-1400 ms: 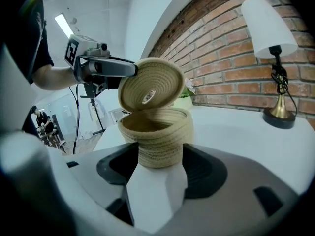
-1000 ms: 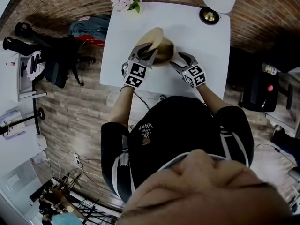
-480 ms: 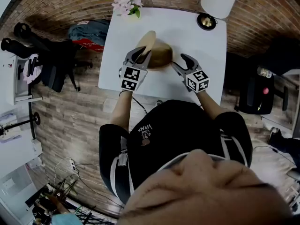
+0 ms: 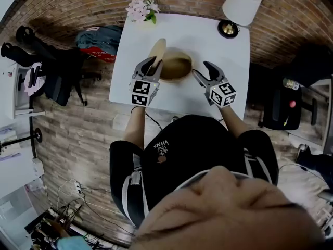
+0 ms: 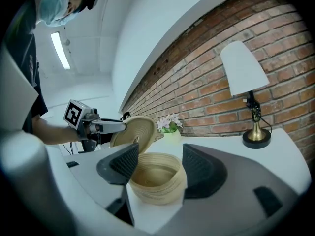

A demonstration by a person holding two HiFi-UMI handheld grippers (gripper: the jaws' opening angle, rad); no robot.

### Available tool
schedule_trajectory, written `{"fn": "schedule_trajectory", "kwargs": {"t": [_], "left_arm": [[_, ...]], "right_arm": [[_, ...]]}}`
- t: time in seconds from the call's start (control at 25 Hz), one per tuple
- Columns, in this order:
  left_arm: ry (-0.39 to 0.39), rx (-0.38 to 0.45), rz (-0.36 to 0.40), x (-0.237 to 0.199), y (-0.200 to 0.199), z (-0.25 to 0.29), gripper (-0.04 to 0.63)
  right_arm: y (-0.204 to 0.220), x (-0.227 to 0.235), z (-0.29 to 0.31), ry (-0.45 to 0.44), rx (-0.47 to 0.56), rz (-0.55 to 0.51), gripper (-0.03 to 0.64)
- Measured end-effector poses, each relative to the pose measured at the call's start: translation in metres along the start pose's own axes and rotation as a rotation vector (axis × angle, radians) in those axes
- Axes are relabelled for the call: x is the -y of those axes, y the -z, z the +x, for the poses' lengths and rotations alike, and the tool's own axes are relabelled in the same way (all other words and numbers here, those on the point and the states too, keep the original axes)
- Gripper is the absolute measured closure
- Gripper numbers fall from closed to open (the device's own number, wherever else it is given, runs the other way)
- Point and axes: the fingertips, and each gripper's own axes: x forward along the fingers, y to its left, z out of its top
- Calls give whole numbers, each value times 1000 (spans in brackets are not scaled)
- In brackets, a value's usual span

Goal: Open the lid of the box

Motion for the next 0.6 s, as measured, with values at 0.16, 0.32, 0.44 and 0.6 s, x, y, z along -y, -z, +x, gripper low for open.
{"fn": "schedule_trajectory", "kwargs": {"t": [0.16,0.32,0.44,0.6], "left_arm": [[-22,11,-28,-7,4,-7,494],[-44,25,-62,-10,5,-20,494],[-61,34,-91,-14,8,-29,494],[-81,43,-115,-17,12,-41,494]], "right_arm": [[-8,-2,-2,8,23,11,341],[-14,-6,-6,11,36,15,341],[-16,-9,-7,11,39,13,341],[-17,-14,-9,13,35,7,344]]}}
